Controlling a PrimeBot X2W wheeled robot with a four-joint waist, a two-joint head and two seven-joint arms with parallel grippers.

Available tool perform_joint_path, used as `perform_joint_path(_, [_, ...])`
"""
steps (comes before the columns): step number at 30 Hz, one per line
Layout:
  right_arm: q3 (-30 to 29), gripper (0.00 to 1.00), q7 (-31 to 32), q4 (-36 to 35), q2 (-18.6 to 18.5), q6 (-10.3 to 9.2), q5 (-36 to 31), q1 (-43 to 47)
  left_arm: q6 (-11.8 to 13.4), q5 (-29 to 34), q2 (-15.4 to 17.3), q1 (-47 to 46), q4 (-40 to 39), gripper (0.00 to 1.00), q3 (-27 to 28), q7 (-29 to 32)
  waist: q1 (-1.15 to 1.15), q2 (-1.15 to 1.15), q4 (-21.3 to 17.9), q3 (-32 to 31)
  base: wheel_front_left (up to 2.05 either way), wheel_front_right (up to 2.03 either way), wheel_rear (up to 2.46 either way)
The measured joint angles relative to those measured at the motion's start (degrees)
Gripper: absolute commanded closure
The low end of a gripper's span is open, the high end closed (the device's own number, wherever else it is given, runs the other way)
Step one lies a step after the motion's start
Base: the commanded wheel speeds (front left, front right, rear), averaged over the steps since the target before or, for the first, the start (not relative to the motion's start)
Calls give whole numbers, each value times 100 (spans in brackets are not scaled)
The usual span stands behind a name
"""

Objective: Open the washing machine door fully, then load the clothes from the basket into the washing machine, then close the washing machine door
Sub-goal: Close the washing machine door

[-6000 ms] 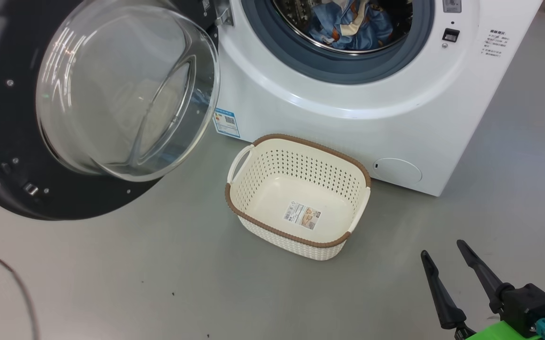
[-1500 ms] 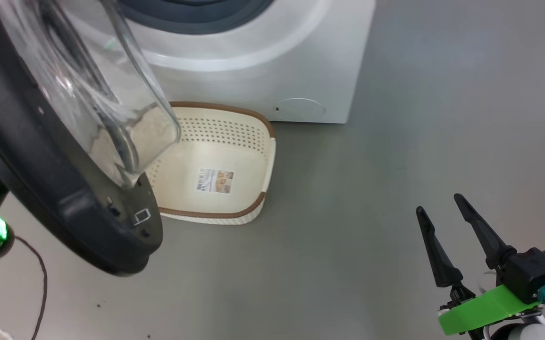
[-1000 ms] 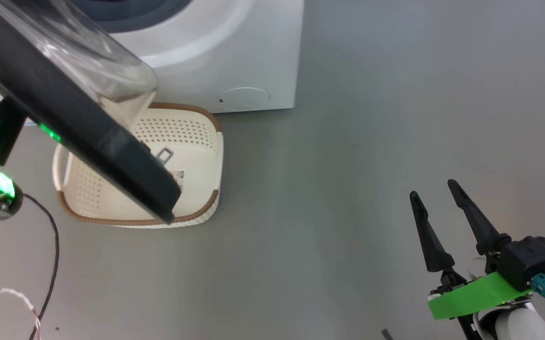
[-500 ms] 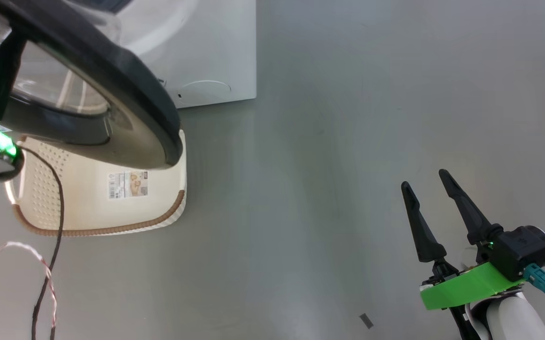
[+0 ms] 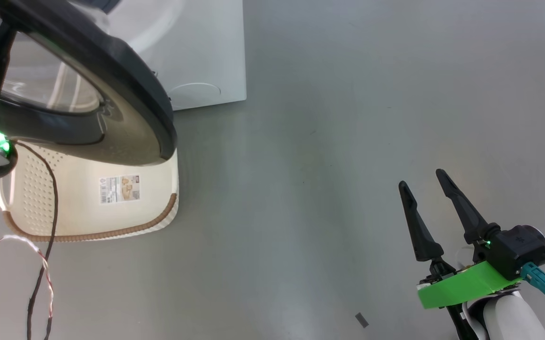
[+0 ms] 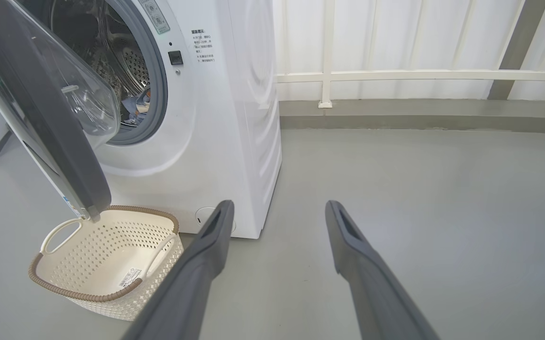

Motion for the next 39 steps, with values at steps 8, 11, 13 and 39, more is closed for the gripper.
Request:
perform_joint_path(8, [-34,0,-1,-15,-1,0,-1,1,-141,-69,-56,167,-52,100,85,13,-1,0,144,-23,0,0,0])
perform_joint_path(11, [-33,0,-1,-20,-2,0,-1,4,-164,-123,-120,414,-105,100,190,1,-1,0,213,-31,0,0,0])
perform_joint_path(13, [-34,0,-1,-20,-2,0,-2,8,-189,-113,-138,503,-142,100,229,-64,-1,0,234,-34,0,0,0])
perform_joint_path(39, [-187,0,-1,-52,-1,0,-19,85,-346,907,-896,2728,-2017,0,771,-1591,-1,0,546,-259,0,0,0])
